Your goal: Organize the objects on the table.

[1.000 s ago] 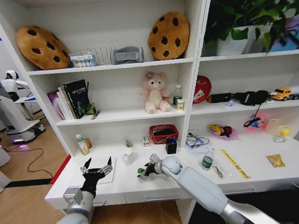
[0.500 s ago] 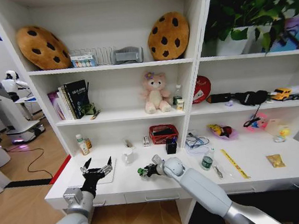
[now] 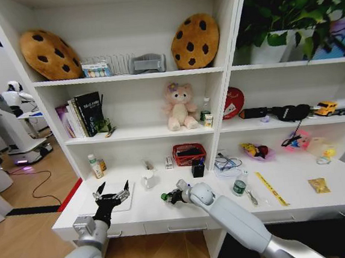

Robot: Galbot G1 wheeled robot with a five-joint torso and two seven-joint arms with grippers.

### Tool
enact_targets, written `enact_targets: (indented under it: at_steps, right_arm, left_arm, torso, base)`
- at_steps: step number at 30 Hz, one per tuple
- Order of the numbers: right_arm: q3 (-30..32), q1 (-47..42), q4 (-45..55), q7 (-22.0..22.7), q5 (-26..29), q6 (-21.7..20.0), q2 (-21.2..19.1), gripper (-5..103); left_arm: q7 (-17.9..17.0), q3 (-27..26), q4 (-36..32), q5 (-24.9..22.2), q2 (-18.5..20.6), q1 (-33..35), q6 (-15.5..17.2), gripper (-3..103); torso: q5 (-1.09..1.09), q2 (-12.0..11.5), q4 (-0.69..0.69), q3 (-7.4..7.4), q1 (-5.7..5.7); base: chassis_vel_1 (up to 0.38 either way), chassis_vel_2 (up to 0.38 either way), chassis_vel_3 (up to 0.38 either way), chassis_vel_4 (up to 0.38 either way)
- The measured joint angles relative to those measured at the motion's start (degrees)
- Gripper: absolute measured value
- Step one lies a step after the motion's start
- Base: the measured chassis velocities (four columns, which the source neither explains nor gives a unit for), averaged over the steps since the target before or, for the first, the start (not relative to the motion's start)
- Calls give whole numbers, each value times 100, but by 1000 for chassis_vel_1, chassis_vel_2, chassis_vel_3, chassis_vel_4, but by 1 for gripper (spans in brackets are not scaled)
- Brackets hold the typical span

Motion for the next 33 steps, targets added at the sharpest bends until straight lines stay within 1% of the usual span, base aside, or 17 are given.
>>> enact_targets:
  at_steps: [3,5,6,8,9,11,13,14,15,17,18,22,23,24,27,31,33]
  right_arm:
    - [72,-23,45,78,109,-6,20,33]
    - [98,-14,210,207,344,254,88,33]
    - [98,-14,210,207,344,254,88,33]
    - [96,21,293,291,416,738,179,33]
    - [96,21,293,291,416,738,179,33]
    - [83,107,452,481,441,1123,267,33]
    - [83,145,490,505,430,1214,287,33]
    - [73,287,574,566,384,1494,374,33]
    - [73,287,574,566,384,1494,374,33]
    - [29,504,581,749,404,1788,533,33]
    - [29,504,581,749,404,1788,533,33]
    - [-97,1033,467,1019,678,1974,813,33]
    - [-142,1336,373,1134,823,2014,956,33]
    - [-142,1336,373,1134,823,2014,956,33]
    - [-104,2052,-31,1375,987,2064,1344,33]
    - [1,2376,-371,1451,988,2076,1560,33]
    - [258,2820,-1123,1479,864,2201,2020,33]
  left_arm:
    - [0,0,0,0,0,0,0,100]
    - [0,0,0,0,0,0,0,100]
    - [0,0,0,0,0,0,0,100]
    - [0,0,0,0,0,0,0,100]
    - [0,0,0,0,0,0,0,100]
    - [0,0,0,0,0,0,0,100]
    - [0,0,0,0,0,0,0,100]
    - [0,0,0,0,0,0,0,100]
    - [0,0,0,0,0,0,0,100]
    - [0,0,0,0,0,0,0,100]
    - [0,0,0,0,0,0,0,100]
    - [0,-1,0,0,0,0,0,100]
    - [0,0,0,0,0,0,0,100]
    - [0,0,0,0,0,0,0,100]
    - [0,0,0,0,0,1,0,100]
    - [0,0,0,0,0,0,0,100]
    - [1,1,0,0,0,0,0,100]
  torso:
    - [0,-1,0,1,0]
    - [-1,-1,0,1,0]
    - [-1,-1,0,1,0]
    - [-1,-1,2,1,1]
    - [-1,-1,2,1,1]
    - [-1,-1,1,1,0]
    - [-1,-1,1,1,0]
    - [-1,-1,1,1,0]
    - [-1,-1,1,1,0]
    - [-1,-1,1,1,0]
    - [-1,-1,1,1,0]
    - [-1,-1,2,1,1]
    - [-1,-1,2,0,0]
    - [-1,-1,2,0,0]
    - [0,-1,2,0,1]
    - [-2,-1,1,0,1]
    - [-1,-1,1,0,1]
  base:
    - [0,0,0,0]
    - [0,0,0,0]
    - [0,0,0,0]
    - [0,0,0,0]
    - [0,0,0,0]
    - [0,0,0,0]
    - [0,0,0,0]
    - [0,0,0,0]
    - [0,0,0,0]
    - [0,0,0,0]
    - [0,0,0,0]
    - [0,0,0,0]
    - [0,0,0,0]
    - [0,0,0,0]
    - [0,0,0,0]
    - [0,0,0,0]
    - [0,0,0,0]
